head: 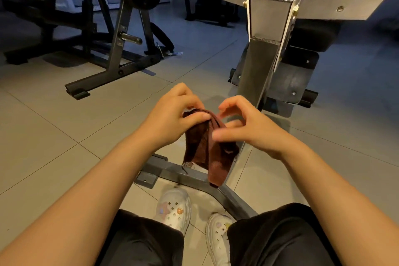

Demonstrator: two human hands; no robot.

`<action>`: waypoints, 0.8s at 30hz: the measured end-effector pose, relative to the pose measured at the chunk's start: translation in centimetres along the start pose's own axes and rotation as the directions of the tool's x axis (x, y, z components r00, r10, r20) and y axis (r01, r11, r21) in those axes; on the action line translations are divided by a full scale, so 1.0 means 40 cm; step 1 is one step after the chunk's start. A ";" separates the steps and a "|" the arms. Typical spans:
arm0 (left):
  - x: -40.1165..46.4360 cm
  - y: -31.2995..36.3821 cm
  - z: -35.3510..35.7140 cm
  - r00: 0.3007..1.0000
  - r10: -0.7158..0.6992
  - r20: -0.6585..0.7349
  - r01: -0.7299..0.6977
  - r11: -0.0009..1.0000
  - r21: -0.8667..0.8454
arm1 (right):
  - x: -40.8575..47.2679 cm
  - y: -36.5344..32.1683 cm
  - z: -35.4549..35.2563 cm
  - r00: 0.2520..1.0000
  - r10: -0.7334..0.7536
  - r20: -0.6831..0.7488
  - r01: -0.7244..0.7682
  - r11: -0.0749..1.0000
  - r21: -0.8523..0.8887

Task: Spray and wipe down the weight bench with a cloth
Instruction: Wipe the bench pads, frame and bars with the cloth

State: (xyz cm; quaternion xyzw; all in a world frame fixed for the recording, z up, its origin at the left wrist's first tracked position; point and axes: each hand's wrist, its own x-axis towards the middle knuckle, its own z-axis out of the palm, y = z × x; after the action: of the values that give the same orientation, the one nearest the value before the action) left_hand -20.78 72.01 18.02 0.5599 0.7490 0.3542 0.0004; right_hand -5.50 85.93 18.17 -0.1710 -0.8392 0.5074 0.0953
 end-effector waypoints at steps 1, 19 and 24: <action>0.004 -0.004 0.005 1.000 -0.005 -0.004 0.005 1.000 -0.015 | 0.000 0.012 -0.008 1.000 0.016 0.012 -0.014 0.990 -0.137; 0.239 -0.017 0.220 0.987 -0.150 -0.061 0.145 0.986 -0.084 | 0.140 0.130 -0.115 0.543 -0.447 -0.711 0.115 0.879 -0.464; 0.393 -0.097 0.368 0.939 -0.301 -0.167 0.205 0.879 -0.431 | 0.331 0.226 -0.222 0.673 -0.713 -0.194 0.009 0.270 -0.963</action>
State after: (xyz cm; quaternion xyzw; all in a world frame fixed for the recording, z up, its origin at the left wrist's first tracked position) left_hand -24.03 92.53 11.17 0.3993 0.7207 0.5614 0.0771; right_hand -13.03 102.13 14.13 -0.1318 -0.9041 -0.1706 0.3690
